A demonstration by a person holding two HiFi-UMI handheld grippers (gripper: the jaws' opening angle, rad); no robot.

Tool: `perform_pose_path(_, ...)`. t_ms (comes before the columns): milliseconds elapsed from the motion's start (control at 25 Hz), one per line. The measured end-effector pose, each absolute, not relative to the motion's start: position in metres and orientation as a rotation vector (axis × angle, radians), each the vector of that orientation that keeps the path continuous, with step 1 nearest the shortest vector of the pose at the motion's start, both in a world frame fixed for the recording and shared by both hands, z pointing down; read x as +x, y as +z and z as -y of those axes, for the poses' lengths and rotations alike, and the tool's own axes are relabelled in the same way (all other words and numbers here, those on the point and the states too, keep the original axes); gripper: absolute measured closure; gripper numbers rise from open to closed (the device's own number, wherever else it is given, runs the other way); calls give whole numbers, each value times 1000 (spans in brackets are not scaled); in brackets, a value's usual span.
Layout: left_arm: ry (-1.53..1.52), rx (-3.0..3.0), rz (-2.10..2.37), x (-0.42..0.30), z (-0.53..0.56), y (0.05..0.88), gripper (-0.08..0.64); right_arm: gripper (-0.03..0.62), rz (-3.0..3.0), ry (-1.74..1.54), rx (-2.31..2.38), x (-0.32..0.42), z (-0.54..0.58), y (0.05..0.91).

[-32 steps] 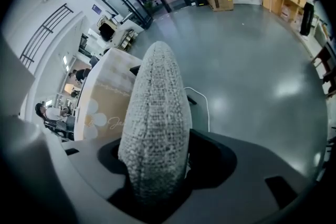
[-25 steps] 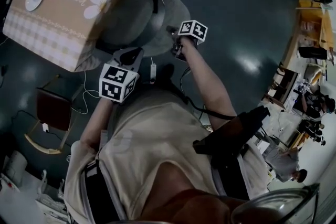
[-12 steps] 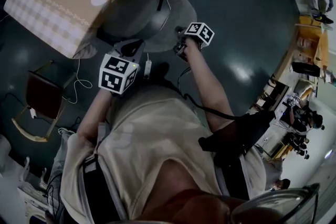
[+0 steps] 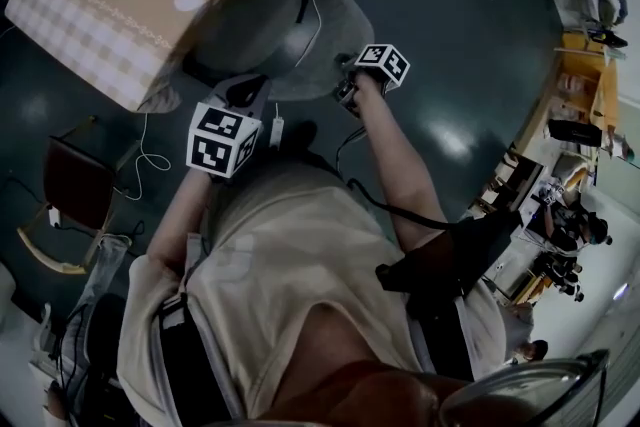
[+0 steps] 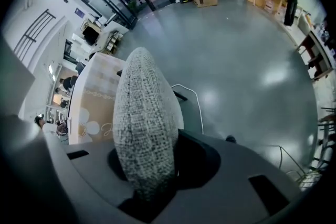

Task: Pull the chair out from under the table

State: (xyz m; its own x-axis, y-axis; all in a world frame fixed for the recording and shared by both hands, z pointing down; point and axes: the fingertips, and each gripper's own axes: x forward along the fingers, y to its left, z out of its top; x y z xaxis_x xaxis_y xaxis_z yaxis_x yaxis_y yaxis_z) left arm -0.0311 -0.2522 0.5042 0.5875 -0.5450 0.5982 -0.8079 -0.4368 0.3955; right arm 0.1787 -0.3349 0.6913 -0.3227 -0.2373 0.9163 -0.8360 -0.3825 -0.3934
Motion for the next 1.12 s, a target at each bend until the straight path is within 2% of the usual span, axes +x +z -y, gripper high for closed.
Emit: perform_pose_path(1120,510,2135,1096,-35,252,510,552,483,1413,1764,1423,185,334,686)
